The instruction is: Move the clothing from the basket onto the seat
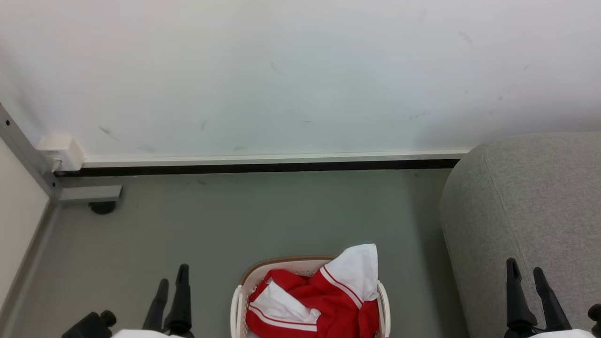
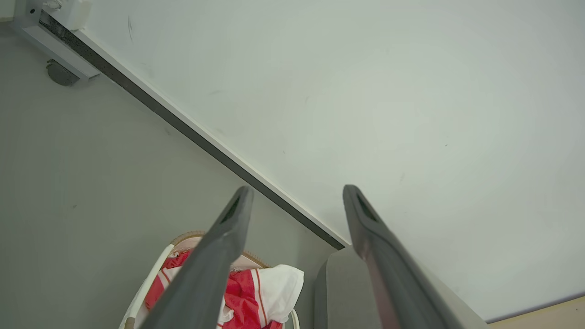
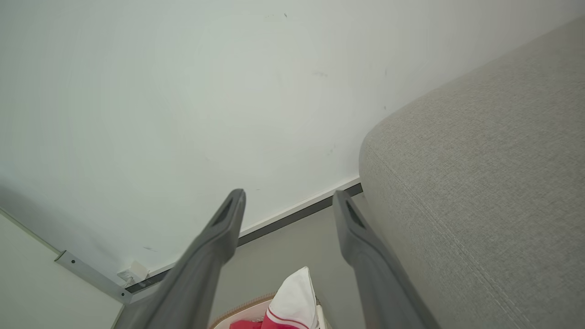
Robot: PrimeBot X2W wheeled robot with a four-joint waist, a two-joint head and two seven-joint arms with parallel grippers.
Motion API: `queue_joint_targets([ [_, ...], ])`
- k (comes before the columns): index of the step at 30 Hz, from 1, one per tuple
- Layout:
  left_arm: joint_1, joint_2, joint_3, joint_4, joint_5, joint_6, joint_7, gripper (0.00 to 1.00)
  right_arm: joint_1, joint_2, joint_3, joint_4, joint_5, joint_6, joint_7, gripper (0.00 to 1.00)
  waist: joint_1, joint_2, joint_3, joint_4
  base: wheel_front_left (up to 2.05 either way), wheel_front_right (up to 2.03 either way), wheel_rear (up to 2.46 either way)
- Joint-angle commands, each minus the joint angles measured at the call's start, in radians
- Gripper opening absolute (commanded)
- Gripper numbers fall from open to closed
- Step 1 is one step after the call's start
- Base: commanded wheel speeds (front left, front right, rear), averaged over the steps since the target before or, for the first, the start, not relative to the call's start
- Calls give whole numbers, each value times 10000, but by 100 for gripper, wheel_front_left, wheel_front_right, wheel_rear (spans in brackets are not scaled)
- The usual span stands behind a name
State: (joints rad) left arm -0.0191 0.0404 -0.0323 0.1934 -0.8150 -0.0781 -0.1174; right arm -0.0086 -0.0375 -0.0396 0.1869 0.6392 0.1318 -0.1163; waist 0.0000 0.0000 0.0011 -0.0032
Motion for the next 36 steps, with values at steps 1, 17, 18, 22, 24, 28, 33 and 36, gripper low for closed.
queue_joint_targets([
  [1, 5, 96, -3, -126, 256, 13, -95, 100, -39, -110, 12, -150, -275, -10, -108, 100, 0, 0, -1, 6, 0, 0, 0],
  [17, 161, 107, -233, -253, 2129, 100, -519, 100, 73, -128, 103, -223, -2074, -13, -531, 100, 0, 0, -6, 16, 0, 0, 0],
  [18, 166, 108, -237, -256, 2238, 114, -551, 100, 72, -129, 110, -221, -2166, -13, -557, 100, 0, 0, -6, 14, 0, 0, 0],
  [22, 181, 111, -260, -276, 2673, 153, -650, 100, 83, -134, 127, -215, -2562, -13, -649, 100, 0, 0, -9, 11, 0, 0, 0],
  [24, 197, 112, -264, -286, 2902, 163, -684, 100, 99, -135, 138, -204, -2762, -14, -696, 100, 0, 0, -11, 11, 0, 0, 0],
  [28, 257, 115, -277, -292, 3395, 168, -771, 100, 123, -139, 151, -151, -3121, -14, -789, 100, 0, 0, -19, 10, 0, 0, 0],
  [33, 335, 118, -221, -290, 3938, 100, -880, 100, 173, -143, 157, -97, -3535, -15, -895, 100, 0, 0, -28, 7, 0, 0, 0],
  [36, 380, 120, -208, -284, 4255, 69, -945, 100, 193, -145, 116, -86, -3801, -16, -962, 100, 0, 0, -33, 11, 0, 0, 0],
])
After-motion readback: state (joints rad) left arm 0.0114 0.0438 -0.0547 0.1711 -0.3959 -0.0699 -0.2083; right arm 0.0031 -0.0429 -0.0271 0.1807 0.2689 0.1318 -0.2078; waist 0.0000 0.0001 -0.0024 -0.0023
